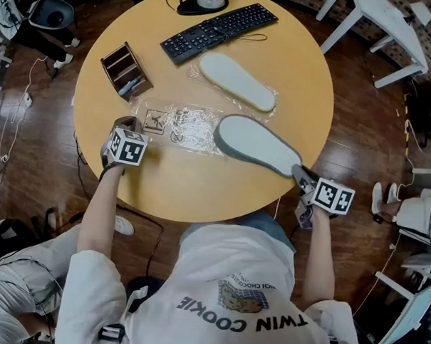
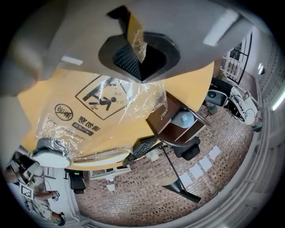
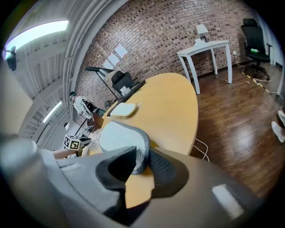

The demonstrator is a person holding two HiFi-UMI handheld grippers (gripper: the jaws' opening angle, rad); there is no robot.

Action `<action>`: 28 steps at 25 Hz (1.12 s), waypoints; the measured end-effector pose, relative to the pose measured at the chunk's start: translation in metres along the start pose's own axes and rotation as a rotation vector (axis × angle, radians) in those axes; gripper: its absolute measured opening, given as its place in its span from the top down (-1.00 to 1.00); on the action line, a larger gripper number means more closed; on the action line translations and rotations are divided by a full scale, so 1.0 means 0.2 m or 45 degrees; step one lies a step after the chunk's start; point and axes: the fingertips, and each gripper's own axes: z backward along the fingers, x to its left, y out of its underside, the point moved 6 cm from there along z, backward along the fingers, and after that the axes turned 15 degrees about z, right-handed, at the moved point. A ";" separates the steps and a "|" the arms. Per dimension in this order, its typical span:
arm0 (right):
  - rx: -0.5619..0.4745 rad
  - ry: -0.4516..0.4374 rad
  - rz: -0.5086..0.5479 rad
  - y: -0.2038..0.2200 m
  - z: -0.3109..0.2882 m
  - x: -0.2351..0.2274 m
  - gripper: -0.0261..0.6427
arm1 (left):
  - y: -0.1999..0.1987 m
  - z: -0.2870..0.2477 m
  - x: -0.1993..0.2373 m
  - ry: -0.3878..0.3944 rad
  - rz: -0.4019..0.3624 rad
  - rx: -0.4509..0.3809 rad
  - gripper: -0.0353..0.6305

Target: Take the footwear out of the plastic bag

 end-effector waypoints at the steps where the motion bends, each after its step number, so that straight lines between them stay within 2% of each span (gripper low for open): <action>1: -0.001 0.003 -0.002 0.00 0.01 0.00 0.65 | 0.00 0.00 0.00 0.000 -0.001 0.001 0.88; 9: -0.003 0.019 0.008 0.01 0.01 -0.01 0.63 | 0.00 0.00 0.00 -0.007 -0.019 0.019 0.88; 15: 0.011 0.105 0.123 0.00 0.00 0.00 0.61 | 0.01 0.01 0.00 -0.015 0.012 0.021 0.88; 21: 0.049 0.200 0.250 -0.03 0.01 0.02 0.56 | -0.02 0.11 -0.01 -0.004 0.134 -0.080 0.88; 24: 0.057 0.224 0.280 -0.03 -0.01 0.03 0.56 | -0.08 0.18 -0.07 0.036 0.223 -0.164 0.88; 28: 0.072 0.269 0.362 -0.04 -0.02 0.05 0.55 | -0.16 0.27 -0.20 0.101 0.279 -0.268 0.88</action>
